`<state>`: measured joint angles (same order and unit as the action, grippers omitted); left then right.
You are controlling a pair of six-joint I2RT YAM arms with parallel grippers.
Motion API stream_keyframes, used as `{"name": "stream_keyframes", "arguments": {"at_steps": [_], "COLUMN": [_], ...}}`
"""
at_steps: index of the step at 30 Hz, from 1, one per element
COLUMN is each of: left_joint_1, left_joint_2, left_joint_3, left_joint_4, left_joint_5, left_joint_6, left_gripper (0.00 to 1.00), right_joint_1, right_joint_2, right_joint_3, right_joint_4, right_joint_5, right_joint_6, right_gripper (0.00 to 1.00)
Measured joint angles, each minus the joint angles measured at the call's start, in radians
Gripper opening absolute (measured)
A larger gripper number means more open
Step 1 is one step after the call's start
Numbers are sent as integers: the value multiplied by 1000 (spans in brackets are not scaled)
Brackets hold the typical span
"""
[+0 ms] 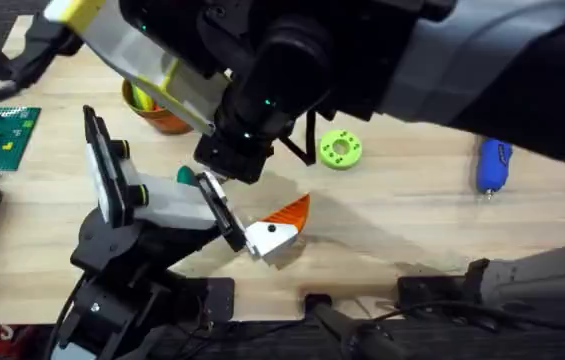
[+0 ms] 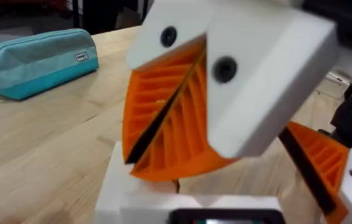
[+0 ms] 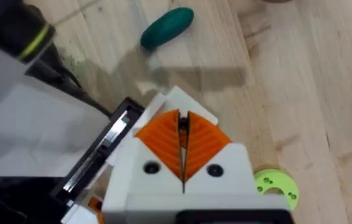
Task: Pick up the gripper from the table and insert it into the empty holder that is missing its gripper. Then pick up a screw, insert it into the mounting hole, and use the screwdriver to tighten it. Finally, clean up the table by picking up the vegetable and placing it into the bucket.
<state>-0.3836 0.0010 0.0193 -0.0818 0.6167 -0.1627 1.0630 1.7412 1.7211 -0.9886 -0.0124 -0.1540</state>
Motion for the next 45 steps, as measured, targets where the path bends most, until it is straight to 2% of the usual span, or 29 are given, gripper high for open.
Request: {"name": "stream_keyframes", "arguments": {"at_steps": [13, 15, 20, 22, 24, 25, 26, 36, 45], "left_joint_1": [0, 0, 0, 0, 0, 0, 0, 0, 0], "left_joint_2": [0, 0, 0, 0, 0, 0, 0, 0, 0], "left_joint_3": [0, 0, 0, 0, 0, 0, 0, 0, 0], "left_joint_4": [0, 0, 0, 0, 0, 0, 0, 1, 1], "left_joint_5": [0, -2, -8, -11, -12, -13, -14, -14, -14], "left_joint_6": [-2, -1, 1, 1, 0, 0, 0, 5, 5], "left_gripper": [989, 989, 989, 989, 989, 989, 989, 989, 989], "right_joint_1": [-20, -26, -34, -35, -45, -55, -62, -78, -182], "right_joint_2": [0, 0, 0, 0, 0, 0, 0, -38, -167], "right_joint_3": [1, 1, 1, 1, 1, 2, 3, 2, 2], "right_joint_4": [0, -2, -11, -11, -9, -7, -7, -2, -50], "right_joint_5": [-32, -40, -41, -36, -11, -4, -3, -31, -38], "right_joint_6": [21, 27, 35, 41, 42, 42, 42, 42, 42], "right_gripper": [9, 62, 337, 553, 836, 938, 978, 994, 994]}}
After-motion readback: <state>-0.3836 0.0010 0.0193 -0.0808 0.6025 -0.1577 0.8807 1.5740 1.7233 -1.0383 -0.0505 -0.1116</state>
